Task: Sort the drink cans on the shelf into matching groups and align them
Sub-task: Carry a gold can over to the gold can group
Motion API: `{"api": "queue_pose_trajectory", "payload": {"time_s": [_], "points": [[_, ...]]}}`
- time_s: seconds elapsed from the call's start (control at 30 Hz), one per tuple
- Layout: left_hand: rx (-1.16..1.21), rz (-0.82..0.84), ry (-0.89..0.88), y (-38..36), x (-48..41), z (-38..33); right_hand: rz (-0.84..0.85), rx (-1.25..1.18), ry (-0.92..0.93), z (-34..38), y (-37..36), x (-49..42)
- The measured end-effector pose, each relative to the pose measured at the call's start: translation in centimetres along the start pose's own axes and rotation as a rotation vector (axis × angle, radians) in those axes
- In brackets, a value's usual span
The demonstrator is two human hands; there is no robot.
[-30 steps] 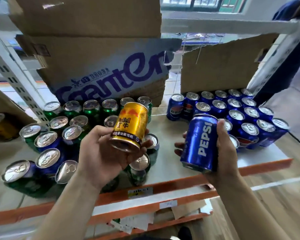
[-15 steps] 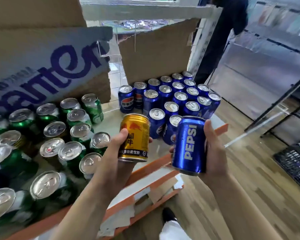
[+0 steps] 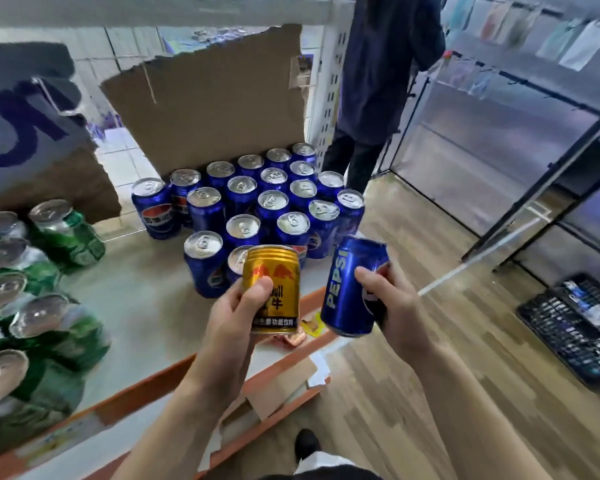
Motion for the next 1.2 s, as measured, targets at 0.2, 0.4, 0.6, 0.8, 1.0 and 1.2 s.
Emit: {"api": "queue_pose_trajectory", "payload": {"time_s": [0.2, 0.4, 0.6, 0.8, 1.0, 1.2], "points": [[-0.016, -0.038, -0.023, -4.7, -2.5, 2.2, -0.035, 0.217, 0.125, -0.5, 5.3, -5.4], [-0.016, -0.150, -0.024, -6.4, -3.8, 4.0, -0.090, 0.421, 0.247, -1.8, 6.4, -10.8], [0.009, -0.202, -0.034, -7.3, -4.1, 4.6, -0.018, 0.418, 0.336, -3.3, 5.5, -13.6], [0.012, -0.258, -0.063, -7.5, -4.6, 4.6, -0.086, 0.567, 0.415, -4.8, 5.4, -14.3], [0.014, -0.318, -0.088, -7.8, -4.6, 4.9, -0.040, 0.695, 0.486, -5.9, 5.4, -14.1], [-0.071, -0.423, -0.187, -6.7, -2.9, 3.4, -0.027, 0.779, 0.673, -2.7, 4.6, -12.0]]}}
Point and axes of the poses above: each hand's wrist, its own x-axis away from the middle knuckle, its own y-axis out of the back of the hand, z = x × y, the point moved 2 cm from there along -x, towards the middle knuckle, and after that the axes turned 6 degrees about -z, right-handed, at the moved point
